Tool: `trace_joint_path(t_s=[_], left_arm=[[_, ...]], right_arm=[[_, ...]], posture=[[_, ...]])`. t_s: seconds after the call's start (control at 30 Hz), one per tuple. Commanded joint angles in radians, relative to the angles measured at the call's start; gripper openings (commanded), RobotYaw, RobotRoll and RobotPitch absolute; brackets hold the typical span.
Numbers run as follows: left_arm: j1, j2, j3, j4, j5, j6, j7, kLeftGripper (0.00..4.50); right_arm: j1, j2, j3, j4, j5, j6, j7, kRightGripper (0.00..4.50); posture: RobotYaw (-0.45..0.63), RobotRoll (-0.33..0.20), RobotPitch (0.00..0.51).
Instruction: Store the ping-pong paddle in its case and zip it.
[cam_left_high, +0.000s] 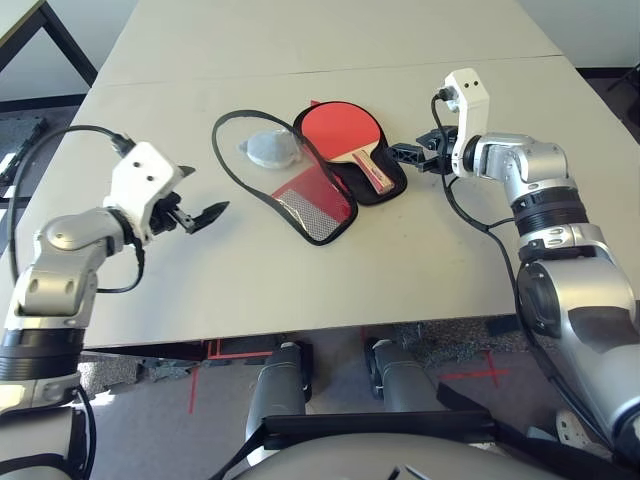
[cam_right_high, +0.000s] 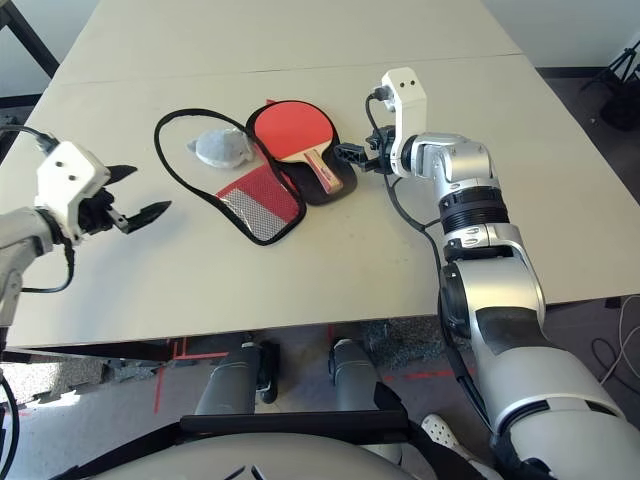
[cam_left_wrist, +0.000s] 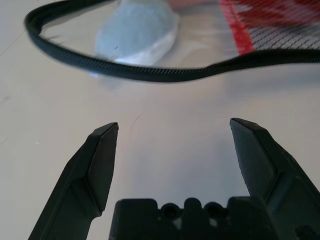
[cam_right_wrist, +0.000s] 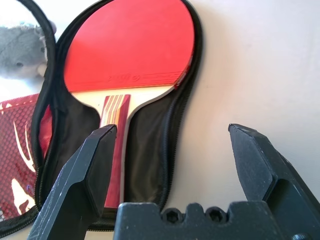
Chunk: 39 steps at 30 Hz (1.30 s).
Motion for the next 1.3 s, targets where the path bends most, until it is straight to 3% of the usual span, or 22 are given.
trace_joint_path(t_s=[0.03,0.13,0.4,0.57,0.67,0.9,1.3], left_arm=[[-0.066,-0.057,-0.092,-0.029,0.029,0.009,-0.001,4.50],[-0.109,-0.090,-0.125,-0.031,0.037,0.013,-0.001,4.50],[-0.380,-0.397,-0.323,0.091,0.095,0.020,0.049,4.50],[-0.438,-0.506,-0.396,0.195,0.152,-0.057,0.056,4.50],[-0.436,-0.500,-0.380,0.199,0.148,-0.067,0.045,4.50],[-0.370,-0.366,-0.327,0.148,0.145,-0.062,0.016,4.50],[-0.305,-0.329,-0.310,0.068,0.141,-0.014,0.025,4.50]], right_arm=[[0.004,-0.026,-0.009,0.010,0.007,-0.021,0.013,4.45],[0.016,-0.032,-0.009,0.008,0.009,-0.076,0.027,4.45],[-0.048,-0.097,-0.088,0.162,0.029,-0.136,0.009,4.45],[-0.097,-0.134,-0.101,0.253,0.048,-0.150,0.089,4.45],[-0.107,-0.147,-0.114,0.278,0.064,-0.145,0.149,4.45],[-0.083,-0.153,-0.055,0.273,0.050,0.005,0.287,4.45],[-0.076,-0.061,-0.032,0.313,0.035,0.044,0.275,4.45]], posture=[[0.08,0.000,0.181],[0.07,0.000,0.179],[0.06,0.000,0.180],[0.03,0.000,0.176],[0.02,0.000,0.177],[0.03,0.000,0.181],[0.06,0.000,0.195]])
